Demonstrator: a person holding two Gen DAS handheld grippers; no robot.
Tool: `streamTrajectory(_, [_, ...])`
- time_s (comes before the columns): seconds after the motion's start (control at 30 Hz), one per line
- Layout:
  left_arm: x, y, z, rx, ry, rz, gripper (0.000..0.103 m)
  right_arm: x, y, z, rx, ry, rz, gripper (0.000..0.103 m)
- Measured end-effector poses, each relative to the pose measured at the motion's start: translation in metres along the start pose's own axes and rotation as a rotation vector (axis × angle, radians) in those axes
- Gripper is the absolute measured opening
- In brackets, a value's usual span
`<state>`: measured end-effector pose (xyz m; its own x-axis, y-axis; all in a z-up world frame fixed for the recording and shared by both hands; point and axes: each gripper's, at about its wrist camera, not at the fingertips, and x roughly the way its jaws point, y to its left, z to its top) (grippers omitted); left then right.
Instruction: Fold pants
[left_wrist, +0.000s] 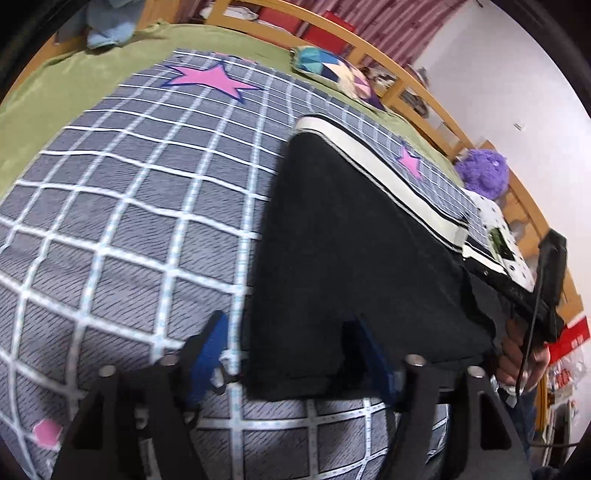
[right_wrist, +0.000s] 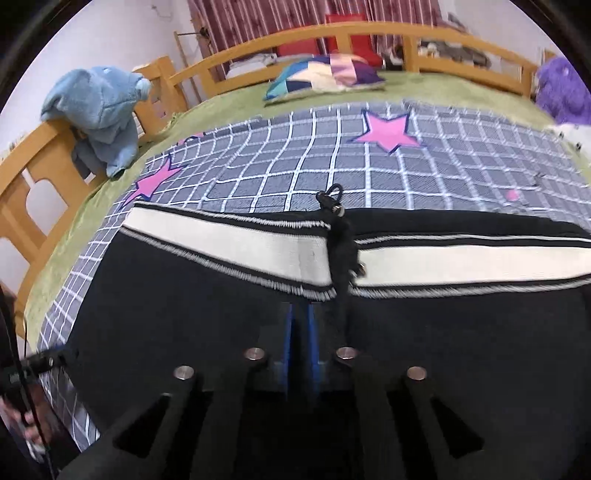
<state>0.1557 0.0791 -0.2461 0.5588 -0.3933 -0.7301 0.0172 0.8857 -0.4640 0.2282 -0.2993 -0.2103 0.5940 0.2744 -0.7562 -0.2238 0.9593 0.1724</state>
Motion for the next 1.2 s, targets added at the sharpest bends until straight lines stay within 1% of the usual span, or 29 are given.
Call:
streamTrajectory(0.03, [0.003, 0.000, 0.001, 0.004, 0.000, -0.001, 0.076, -0.011, -0.001, -0.007, 0.005, -0.015, -0.014, 0.049])
streamTrajectory(0.07, [0.005, -0.002, 0.003, 0.006, -0.003, 0.003, 0.076, -0.018, -0.005, -0.014, 0.011, -0.026, -0.016, 0.054])
streamTrajectory(0.13, [0.009, -0.004, 0.006, -0.009, -0.006, 0.005, 0.075, -0.038, -0.011, -0.030, 0.032, -0.040, -0.024, 0.054])
streamTrajectory(0.2, [0.011, -0.004, 0.009, -0.047, -0.003, 0.002, 0.074, -0.053, -0.017, -0.048, 0.049, -0.022, -0.056, 0.054])
streamTrajectory(0.23, [0.014, -0.005, 0.013, -0.069, 0.007, 0.004, 0.066, -0.061, -0.018, -0.055, 0.055, -0.019, -0.064, 0.054])
streamTrajectory(0.3, [0.015, -0.006, 0.016, -0.096, 0.013, 0.024, 0.057, -0.072, -0.024, -0.068, 0.085, -0.005, -0.071, 0.054])
streamTrajectory(0.33, [0.015, -0.007, 0.018, -0.109, 0.016, 0.033, 0.050, -0.075, -0.026, -0.072, 0.095, -0.004, -0.068, 0.054])
streamTrajectory(0.37, [0.014, -0.010, 0.019, -0.111, 0.019, 0.058, 0.045, -0.079, -0.029, -0.077, 0.115, -0.003, -0.062, 0.054])
streamTrajectory(0.4, [0.012, -0.013, 0.021, -0.099, 0.024, 0.087, 0.035, -0.083, -0.034, -0.083, 0.133, -0.002, -0.058, 0.054])
streamTrajectory(0.43, [0.009, -0.021, 0.024, -0.062, 0.032, 0.120, 0.025, -0.086, -0.037, -0.087, 0.145, -0.002, -0.056, 0.054])
streamTrajectory(0.5, [-0.006, -0.033, 0.028, -0.028, -0.003, 0.123, 0.019, -0.089, -0.042, -0.092, 0.161, -0.005, -0.061, 0.054])
streamTrajectory(0.53, [-0.016, -0.044, 0.031, -0.005, -0.028, 0.123, 0.018, -0.092, -0.046, -0.093, 0.171, -0.006, -0.060, 0.054])
streamTrajectory(0.63, [-0.045, -0.093, 0.039, 0.132, -0.112, 0.155, 0.018, -0.100, -0.053, -0.098, 0.188, -0.019, -0.059, 0.054])
streamTrajectory(0.67, [-0.054, -0.114, 0.040, 0.176, -0.138, 0.161, 0.018, -0.105, -0.057, -0.098, 0.193, -0.037, -0.058, 0.054])
streamTrajectory(0.73, [-0.066, -0.154, 0.041, 0.251, -0.170, 0.147, 0.017, -0.112, -0.062, -0.098, 0.198, -0.055, -0.064, 0.054])
streamTrajectory(0.77, [-0.068, -0.169, 0.045, 0.275, -0.171, 0.138, 0.017, -0.118, -0.067, -0.099, 0.205, -0.067, -0.079, 0.054])
streamTrajectory(0.8, [-0.069, -0.183, 0.048, 0.293, -0.169, 0.129, 0.017, -0.123, -0.070, -0.100, 0.211, -0.076, -0.088, 0.054])
streamTrajectory(0.87, [-0.066, -0.225, 0.046, 0.353, -0.159, 0.103, 0.017, -0.134, -0.078, -0.101, 0.217, -0.094, -0.085, 0.054])
streamTrajectory(0.93, [-0.056, -0.259, 0.042, 0.406, -0.147, 0.074, 0.017, -0.143, -0.084, -0.103, 0.224, -0.104, -0.077, 0.054])
streamTrajectory(1.0, [-0.038, -0.293, 0.034, 0.460, -0.120, 0.030, 0.017, -0.155, -0.095, -0.106, 0.237, -0.112, -0.086, 0.054])
streamTrajectory(1.1, [-0.008, -0.327, 0.020, 0.508, -0.067, -0.022, 0.017, -0.173, -0.110, -0.110, 0.251, -0.117, -0.112, 0.054])
streamTrajectory(1.2, [0.029, -0.341, 0.003, 0.519, 0.026, -0.085, 0.017, -0.186, -0.127, -0.117, 0.275, -0.121, -0.122, 0.054])
